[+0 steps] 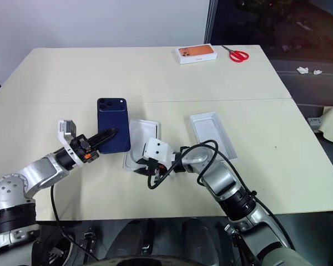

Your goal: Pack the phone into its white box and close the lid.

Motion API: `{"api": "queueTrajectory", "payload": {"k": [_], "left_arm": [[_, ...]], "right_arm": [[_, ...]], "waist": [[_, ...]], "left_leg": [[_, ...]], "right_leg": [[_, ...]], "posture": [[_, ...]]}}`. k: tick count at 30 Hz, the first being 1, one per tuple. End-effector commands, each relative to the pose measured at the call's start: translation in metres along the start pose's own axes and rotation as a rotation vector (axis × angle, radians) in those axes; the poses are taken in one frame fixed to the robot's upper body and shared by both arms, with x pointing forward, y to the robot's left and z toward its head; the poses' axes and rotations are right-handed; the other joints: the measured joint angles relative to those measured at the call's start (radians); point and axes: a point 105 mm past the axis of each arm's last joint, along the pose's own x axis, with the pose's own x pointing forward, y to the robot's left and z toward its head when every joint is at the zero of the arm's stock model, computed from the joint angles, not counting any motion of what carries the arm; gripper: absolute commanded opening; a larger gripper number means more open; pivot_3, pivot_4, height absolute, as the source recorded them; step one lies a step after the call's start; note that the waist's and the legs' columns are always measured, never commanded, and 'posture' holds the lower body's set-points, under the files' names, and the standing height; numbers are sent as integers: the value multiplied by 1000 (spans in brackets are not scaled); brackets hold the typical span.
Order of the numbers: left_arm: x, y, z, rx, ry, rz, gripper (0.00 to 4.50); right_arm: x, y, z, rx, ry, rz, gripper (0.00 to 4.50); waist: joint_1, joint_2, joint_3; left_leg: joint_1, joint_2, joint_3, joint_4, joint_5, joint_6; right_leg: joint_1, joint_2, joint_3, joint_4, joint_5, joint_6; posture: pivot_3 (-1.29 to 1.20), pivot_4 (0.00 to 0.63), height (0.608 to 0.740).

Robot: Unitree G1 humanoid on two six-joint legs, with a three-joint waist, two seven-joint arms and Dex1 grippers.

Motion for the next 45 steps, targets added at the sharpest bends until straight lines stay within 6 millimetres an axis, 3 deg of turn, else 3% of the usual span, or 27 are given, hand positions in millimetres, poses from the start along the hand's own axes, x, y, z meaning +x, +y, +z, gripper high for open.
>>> {"api": "queueTrajectory", "payload": {"k": [1, 7, 12, 16, 21, 31, 44, 45], "left_arm": [[-1, -17, 4, 33, -8, -59, 0], [0, -17, 3, 30, -8, -57, 0], [3, -17, -3, 17, 25, -60, 0], [1, -8, -10, 36, 98, -4, 0], [3, 8, -24, 55, 232, 74, 0], [16, 23, -31, 31, 307, 90, 0], [23, 25, -41, -22, 336, 55, 0], [23, 25, -42, -15, 337, 56, 481]], "right_arm": [[-3, 0, 8, -27, -27, 10, 3481], [-11, -5, 23, 16, -88, 8, 3481], [-35, -19, 25, 18, -93, -32, 3481], [-67, -31, 15, 27, -58, -78, 3481], [-83, -38, -2, 30, 5, -130, 3481], [-82, -42, 0, 32, -13, -182, 3481], [-79, -47, 3, 9, -20, -210, 3481], [-79, -47, 2, 8, -19, -209, 3518]], "waist": [[0, 0, 0], [-1, 0, 0], [2, 0, 0], [2, 0, 0], [0, 1, 1], [2, 1, 1], [1, 1, 1], [1, 1, 1]], "left_leg": [[0, 0, 0, 0, 0, 0], [0, 0, 0, 0, 0, 0], [0, 0, 0, 0, 0, 0], [0, 0, 0, 0, -1, 1], [0, 0, 0, -1, -1, 1], [-1, 0, 0, -1, -1, 1], [-1, 0, 0, 0, -1, 1], [-1, 0, 0, 0, -1, 1]], "right_leg": [[0, 0, 0, 0, 0, 0], [0, 0, 0, 0, 0, 0], [0, 0, 0, 0, 0, 0], [0, 0, 0, -1, 0, 0], [0, 0, 0, -1, 0, 0], [0, 0, 0, -1, 0, 0], [0, 0, 0, -1, 0, 0], [0, 0, 0, -1, 0, 0]], "posture": [[0, 150, 740], [0, 150, 740], [0, 150, 740], [0, 150, 740], [0, 150, 740], [0, 150, 740], [0, 150, 740], [0, 150, 740]]}}
